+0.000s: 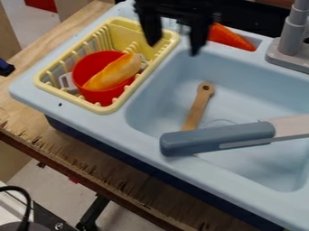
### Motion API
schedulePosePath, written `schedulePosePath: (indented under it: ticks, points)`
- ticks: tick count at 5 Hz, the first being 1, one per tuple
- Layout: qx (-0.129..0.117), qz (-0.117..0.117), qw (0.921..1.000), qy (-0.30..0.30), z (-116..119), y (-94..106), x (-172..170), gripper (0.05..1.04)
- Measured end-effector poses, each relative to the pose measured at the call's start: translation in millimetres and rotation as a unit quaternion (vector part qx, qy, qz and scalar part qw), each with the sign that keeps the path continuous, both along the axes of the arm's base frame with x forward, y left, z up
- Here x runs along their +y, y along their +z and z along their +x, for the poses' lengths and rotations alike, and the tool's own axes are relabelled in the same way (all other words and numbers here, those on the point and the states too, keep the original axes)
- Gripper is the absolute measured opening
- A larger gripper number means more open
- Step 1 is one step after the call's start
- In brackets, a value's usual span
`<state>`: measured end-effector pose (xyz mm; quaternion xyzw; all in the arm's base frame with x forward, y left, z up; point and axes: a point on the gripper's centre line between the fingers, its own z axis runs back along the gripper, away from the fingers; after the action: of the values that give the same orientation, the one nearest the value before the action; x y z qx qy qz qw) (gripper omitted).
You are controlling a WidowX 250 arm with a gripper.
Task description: Put the red object in the sink
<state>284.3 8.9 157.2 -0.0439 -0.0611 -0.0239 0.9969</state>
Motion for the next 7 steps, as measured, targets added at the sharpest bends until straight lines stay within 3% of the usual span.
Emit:
schedulePosePath:
  ticks: [1, 3, 4, 5, 7]
  points:
    - [0.016, 0.031, 0.9960, -0.083, -13.3, 9.9, 22.6, 0.997]
    - [0.022, 0.063, 0.9681, -0.241, -26.5, -4.9, 61.6, 0.997]
    - [0.016, 0.056, 0.9544, -0.293, -39.5, -24.6, 67.7, 0.997]
    - [0.008, 0.064, 0.9458, -0.318, -41.8, -28.0, 70.7, 0.997]
    - [0.021, 0.066, 0.9292, -0.363, -44.0, -39.0, 68.5, 0.997]
